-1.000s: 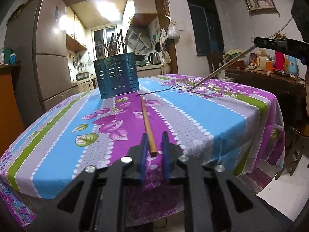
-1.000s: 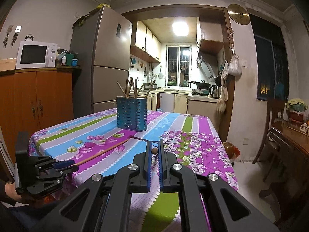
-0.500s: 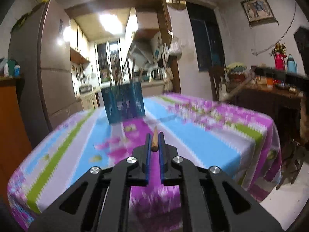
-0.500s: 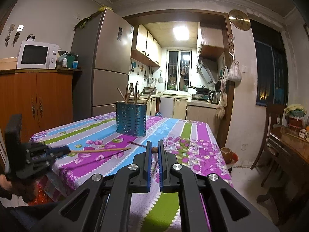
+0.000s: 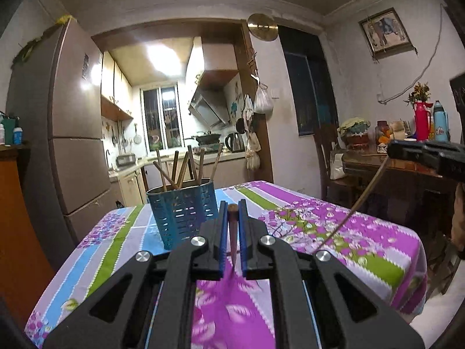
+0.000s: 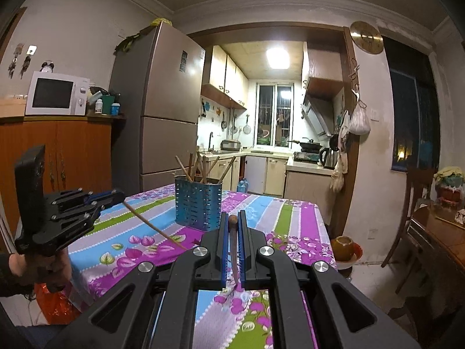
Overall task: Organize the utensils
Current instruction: 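Lift both chopsticks into the blue mesh holder and open both grippers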
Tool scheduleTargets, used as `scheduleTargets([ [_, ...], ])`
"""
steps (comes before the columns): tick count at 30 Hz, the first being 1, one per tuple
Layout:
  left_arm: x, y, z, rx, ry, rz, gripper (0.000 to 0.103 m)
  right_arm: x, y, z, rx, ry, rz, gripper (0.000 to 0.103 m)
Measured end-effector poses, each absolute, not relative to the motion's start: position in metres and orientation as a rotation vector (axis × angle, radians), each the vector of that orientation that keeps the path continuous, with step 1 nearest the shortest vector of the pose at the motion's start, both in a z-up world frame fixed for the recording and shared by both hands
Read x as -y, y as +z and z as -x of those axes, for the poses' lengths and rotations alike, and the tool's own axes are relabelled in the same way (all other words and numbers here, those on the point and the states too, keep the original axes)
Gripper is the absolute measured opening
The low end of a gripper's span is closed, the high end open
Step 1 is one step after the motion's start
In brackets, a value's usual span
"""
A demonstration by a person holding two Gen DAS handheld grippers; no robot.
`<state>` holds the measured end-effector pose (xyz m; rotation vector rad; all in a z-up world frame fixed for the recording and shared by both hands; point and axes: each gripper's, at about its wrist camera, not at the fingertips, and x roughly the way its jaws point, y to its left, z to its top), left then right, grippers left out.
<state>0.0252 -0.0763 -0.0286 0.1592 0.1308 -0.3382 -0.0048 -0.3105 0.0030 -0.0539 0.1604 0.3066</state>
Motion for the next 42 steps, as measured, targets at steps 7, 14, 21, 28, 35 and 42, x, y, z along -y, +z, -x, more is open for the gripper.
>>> scheduleTargets([
  [7,0.067,0.001,-0.059,-0.170,-0.352,-0.127,0.005,0.306,0.022,-0.024,-0.199,0.314,0.062,0.007],
  [14,0.056,0.041,-0.071,-0.160,-0.346,-0.147,0.005,0.307,0.065,-0.050,-0.200,0.321,0.065,0.007],
  [21,0.017,0.111,-0.099,-0.123,-0.309,-0.080,0.005,0.302,0.144,-0.088,-0.178,0.336,0.086,0.007],
  [28,-0.012,0.182,-0.134,-0.059,-0.271,-0.017,0.005,0.282,0.222,-0.133,-0.131,0.359,0.091,0.007],
  [35,-0.015,0.208,-0.186,-0.056,-0.243,-0.004,0.005,0.253,0.253,-0.197,-0.185,0.420,0.048,0.007],
  [42,-0.013,0.176,-0.245,-0.170,-0.251,-0.028,0.005,0.229,0.230,-0.260,-0.308,0.466,0.003,0.007],
])
